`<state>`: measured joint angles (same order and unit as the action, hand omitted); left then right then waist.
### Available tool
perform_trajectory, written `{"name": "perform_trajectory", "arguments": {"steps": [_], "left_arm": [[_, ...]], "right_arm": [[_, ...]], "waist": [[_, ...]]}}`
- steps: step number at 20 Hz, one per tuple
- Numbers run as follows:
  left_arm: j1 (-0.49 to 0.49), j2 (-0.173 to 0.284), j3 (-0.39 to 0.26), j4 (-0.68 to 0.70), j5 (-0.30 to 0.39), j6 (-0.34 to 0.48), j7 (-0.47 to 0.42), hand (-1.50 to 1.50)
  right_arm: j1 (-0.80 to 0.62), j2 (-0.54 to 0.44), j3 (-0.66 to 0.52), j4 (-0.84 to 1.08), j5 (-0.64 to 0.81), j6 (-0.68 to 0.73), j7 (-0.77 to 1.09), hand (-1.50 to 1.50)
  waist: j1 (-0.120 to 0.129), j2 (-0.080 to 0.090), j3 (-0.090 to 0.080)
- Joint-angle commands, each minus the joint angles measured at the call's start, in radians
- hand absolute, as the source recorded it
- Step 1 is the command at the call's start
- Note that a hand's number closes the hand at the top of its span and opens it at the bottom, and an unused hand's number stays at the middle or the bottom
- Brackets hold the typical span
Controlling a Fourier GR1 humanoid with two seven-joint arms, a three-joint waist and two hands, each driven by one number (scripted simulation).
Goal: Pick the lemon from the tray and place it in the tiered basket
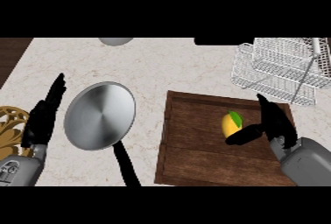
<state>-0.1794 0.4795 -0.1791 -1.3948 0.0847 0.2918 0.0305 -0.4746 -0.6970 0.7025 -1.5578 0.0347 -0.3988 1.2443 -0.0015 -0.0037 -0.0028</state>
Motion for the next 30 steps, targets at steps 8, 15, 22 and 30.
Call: {"name": "perform_trajectory", "arguments": {"steps": [8, 15, 22, 30], "left_arm": [[0.014, -0.014, 0.011, -0.027, -0.018, -0.016, 0.012, 0.00], [0.030, -0.031, 0.025, -0.023, -0.028, -0.032, -0.011, 0.00], [0.014, -0.026, 0.043, -0.024, -0.042, -0.044, 0.012, 0.00], [-0.002, -0.053, 0.031, -0.074, -0.079, -0.021, 0.083, 0.00]], "right_arm": [[-0.051, 0.129, -0.020, 0.088, 0.041, -0.003, 0.243, -1.50], [-0.035, 0.195, -0.059, 0.208, 0.038, 0.015, 0.126, -1.50], [-0.031, 0.234, -0.073, 0.235, -0.069, 0.151, 0.012, 1.50], [-0.025, 0.289, -0.012, 0.221, 0.061, 0.047, 0.045, 1.50]], "waist": [[0.006, 0.001, 0.001], [0.009, 0.004, 0.002], [0.008, 0.005, 0.003], [0.003, 0.001, 0.003]]}}
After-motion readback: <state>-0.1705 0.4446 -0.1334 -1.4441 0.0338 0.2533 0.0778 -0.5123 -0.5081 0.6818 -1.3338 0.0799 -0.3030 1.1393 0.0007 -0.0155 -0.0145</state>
